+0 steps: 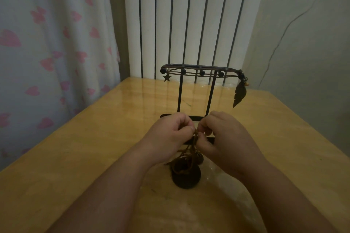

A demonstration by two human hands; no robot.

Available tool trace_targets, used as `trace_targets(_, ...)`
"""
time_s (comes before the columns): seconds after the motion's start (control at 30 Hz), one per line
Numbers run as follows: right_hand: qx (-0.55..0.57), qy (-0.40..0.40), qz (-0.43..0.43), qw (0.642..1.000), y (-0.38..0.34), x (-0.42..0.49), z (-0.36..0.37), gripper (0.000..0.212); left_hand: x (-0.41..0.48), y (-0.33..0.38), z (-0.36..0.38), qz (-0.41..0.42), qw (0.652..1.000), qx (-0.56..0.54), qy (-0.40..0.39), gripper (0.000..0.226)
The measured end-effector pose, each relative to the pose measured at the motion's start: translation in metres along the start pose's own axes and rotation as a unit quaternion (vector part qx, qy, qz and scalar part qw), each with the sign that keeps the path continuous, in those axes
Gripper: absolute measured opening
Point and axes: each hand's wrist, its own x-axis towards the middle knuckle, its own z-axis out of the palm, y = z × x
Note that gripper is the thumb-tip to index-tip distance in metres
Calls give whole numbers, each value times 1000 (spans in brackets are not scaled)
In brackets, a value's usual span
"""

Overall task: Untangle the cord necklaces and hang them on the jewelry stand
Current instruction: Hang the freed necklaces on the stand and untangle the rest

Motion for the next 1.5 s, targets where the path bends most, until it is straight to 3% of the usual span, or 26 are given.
trace_targets(0.17,-2,3,-4,1000,0,0,0,15,0,2,0,3,1000,12,9,16)
trace_targets(0.43,-14,8,-8,1000,-1,1,-1,13,-3,5,1,54,992,56,94,12)
trace_targets(0.87,-10,4,-33,999,-2,1,-4,5,-1,6,-1,6,999,-2,48,9)
trace_targets(1.2,29,64,-14,997,0,-1,2,5,1,3,1,-22,999,-35,13,20)
trace_targets(1.37,91,63,28,993,-3,0,6,5,1,1,2,-38,995,-90,37,22)
trace_targets(1.5,108,75,36,991,-1,-1,2,4,1,2,1,-22,997,-50,61,19)
